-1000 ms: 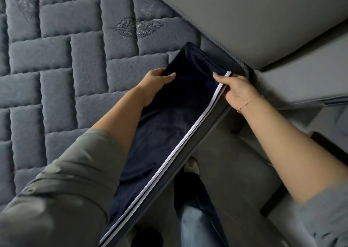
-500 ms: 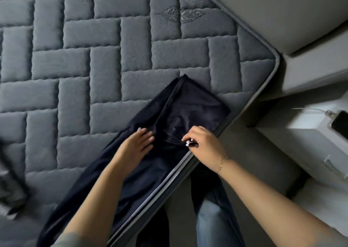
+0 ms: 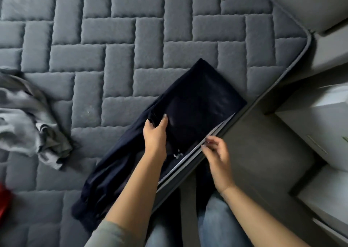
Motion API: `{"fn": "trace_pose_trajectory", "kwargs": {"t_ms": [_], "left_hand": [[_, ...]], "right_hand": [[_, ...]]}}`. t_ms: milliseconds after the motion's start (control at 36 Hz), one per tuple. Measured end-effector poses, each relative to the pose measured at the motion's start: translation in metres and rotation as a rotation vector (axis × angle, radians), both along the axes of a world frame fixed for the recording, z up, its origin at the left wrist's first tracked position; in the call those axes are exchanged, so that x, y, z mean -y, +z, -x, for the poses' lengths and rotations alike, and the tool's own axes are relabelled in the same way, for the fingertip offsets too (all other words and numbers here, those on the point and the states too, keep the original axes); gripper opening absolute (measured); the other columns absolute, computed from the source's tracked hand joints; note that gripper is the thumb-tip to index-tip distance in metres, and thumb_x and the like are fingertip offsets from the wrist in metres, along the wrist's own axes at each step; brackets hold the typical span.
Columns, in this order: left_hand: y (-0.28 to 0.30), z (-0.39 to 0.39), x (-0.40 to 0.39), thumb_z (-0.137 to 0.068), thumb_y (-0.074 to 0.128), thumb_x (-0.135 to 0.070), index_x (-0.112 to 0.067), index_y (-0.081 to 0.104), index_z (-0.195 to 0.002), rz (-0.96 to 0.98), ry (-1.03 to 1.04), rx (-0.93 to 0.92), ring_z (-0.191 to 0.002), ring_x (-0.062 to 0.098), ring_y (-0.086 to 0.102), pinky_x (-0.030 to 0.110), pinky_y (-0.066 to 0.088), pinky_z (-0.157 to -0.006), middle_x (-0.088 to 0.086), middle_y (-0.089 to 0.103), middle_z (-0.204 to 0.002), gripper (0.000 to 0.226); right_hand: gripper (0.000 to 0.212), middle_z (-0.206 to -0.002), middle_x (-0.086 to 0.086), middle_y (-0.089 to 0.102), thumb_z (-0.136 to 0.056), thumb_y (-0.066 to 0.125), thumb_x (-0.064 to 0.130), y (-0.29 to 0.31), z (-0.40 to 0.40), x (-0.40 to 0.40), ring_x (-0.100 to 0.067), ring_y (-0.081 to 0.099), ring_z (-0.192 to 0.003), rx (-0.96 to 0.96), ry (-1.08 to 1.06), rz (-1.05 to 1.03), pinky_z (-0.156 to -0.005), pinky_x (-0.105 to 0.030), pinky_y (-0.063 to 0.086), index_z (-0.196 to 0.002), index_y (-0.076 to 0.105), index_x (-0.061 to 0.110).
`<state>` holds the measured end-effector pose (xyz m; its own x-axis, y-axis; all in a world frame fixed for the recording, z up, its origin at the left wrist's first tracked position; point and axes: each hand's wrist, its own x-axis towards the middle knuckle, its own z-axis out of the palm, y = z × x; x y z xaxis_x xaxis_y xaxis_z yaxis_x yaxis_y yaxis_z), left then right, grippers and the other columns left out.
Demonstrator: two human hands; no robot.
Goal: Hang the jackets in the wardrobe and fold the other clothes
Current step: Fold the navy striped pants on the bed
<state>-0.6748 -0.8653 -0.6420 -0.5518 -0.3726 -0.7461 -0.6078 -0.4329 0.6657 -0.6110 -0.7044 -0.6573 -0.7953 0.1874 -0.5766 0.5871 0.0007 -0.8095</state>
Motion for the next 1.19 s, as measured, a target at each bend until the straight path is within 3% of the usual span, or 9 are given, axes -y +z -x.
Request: {"fn": "trace_pose_trajectory", "kwargs": {"t_ms": [83,278,417,611,750,861,1000,1111,1194], "left_hand": [[0.019,-0.044,0.028,-0.088,0.069,-0.024,-0.011,0.063,-0.115,-0.007,0.069,0.006,-0.100,0.024,0.069,0.043,0.055,-0.089,0.006,0.072,-0.108,0.031],[0.035,-0.142,0.082,-0.083,0.070,-0.024,-0.011,0.069,-0.110,-0.187,0.313,0.066,-0.096,0.026,0.071,0.041,0.057,-0.081,0.009,0.073,-0.104,0.029],[0.030,-0.207,0.125,-0.092,0.057,-0.032,-0.017,0.063,-0.122,-0.121,0.505,0.053,-0.105,0.023,0.067,0.035,0.055,-0.082,0.005,0.071,-0.114,0.034],[-0.019,-0.277,0.178,-0.100,0.045,-0.040,-0.022,0.047,-0.135,0.556,0.162,0.235,-0.119,0.016,0.051,0.033,0.041,-0.100,-0.002,0.057,-0.130,0.040],[-0.041,-0.301,0.184,-0.096,0.054,-0.040,-0.020,0.050,-0.111,0.369,0.177,0.253,-0.107,0.016,0.058,0.032,0.048,-0.090,-0.005,0.061,-0.108,0.025],[-0.041,-0.310,0.167,-0.086,0.071,-0.027,-0.024,0.047,-0.108,0.430,0.118,0.227,-0.091,-0.005,0.057,0.017,0.045,-0.078,-0.016,0.061,-0.101,0.032],[-0.035,-0.298,0.163,-0.087,0.066,-0.008,-0.017,0.055,-0.105,0.516,0.289,0.118,-0.091,0.002,0.062,0.022,0.050,-0.084,-0.007,0.065,-0.099,0.023],[-0.033,-0.287,0.170,-0.087,0.068,-0.009,-0.014,0.052,-0.114,0.503,0.364,0.156,-0.101,0.014,0.061,0.023,0.050,-0.089,-0.002,0.063,-0.107,0.032],[-0.035,-0.286,0.167,-0.084,0.071,-0.010,-0.009,0.037,-0.137,0.628,0.260,0.316,-0.120,0.027,0.050,0.036,0.040,-0.104,0.011,0.048,-0.131,0.063]], "right_hand": [[0.019,-0.106,0.000,0.065,-0.090,0.063,0.022,-0.006,-0.013,0.017,-0.013,0.062,-0.101,0.272,-0.191,0.279,-0.083,-0.025,0.050,-0.109,0.059,0.021],[0.031,-0.086,-0.002,0.057,-0.087,0.066,0.037,-0.021,-0.028,0.056,-0.016,0.062,-0.083,0.570,-0.110,0.503,-0.079,-0.032,0.056,-0.109,0.062,0.016],[0.027,-0.111,-0.004,0.070,-0.089,0.065,0.028,-0.021,-0.040,0.086,-0.019,0.066,-0.100,0.657,-0.103,0.553,-0.084,-0.033,0.054,-0.114,0.065,0.018],[0.022,-0.110,-0.005,0.071,-0.089,0.066,0.020,-0.024,-0.085,0.118,-0.021,0.066,-0.104,0.635,-0.022,0.419,-0.095,-0.039,0.051,-0.111,0.067,0.016],[0.020,-0.106,-0.002,0.073,-0.092,0.062,0.019,-0.031,-0.103,0.130,-0.015,0.069,-0.095,0.634,-0.041,0.445,-0.073,-0.028,0.055,-0.112,0.063,0.019],[0.033,-0.120,-0.006,0.067,-0.093,0.060,0.018,-0.035,-0.108,0.134,-0.019,0.064,-0.109,0.638,-0.060,0.435,-0.082,-0.030,0.053,-0.126,0.058,0.015],[0.040,-0.127,-0.011,0.062,-0.094,0.060,0.014,-0.035,-0.107,0.133,-0.024,0.059,-0.116,0.628,0.006,0.347,-0.091,-0.034,0.050,-0.132,0.053,0.007],[0.013,-0.112,-0.015,0.065,-0.091,0.063,0.011,-0.032,-0.099,0.120,-0.024,0.064,-0.098,0.578,0.131,0.185,-0.085,-0.037,0.053,-0.101,0.056,0.007],[0.017,-0.088,-0.007,0.060,-0.089,0.067,0.017,-0.027,-0.087,0.103,-0.016,0.060,-0.075,0.488,0.297,-0.138,-0.065,-0.025,0.054,-0.085,0.050,0.012]]}}
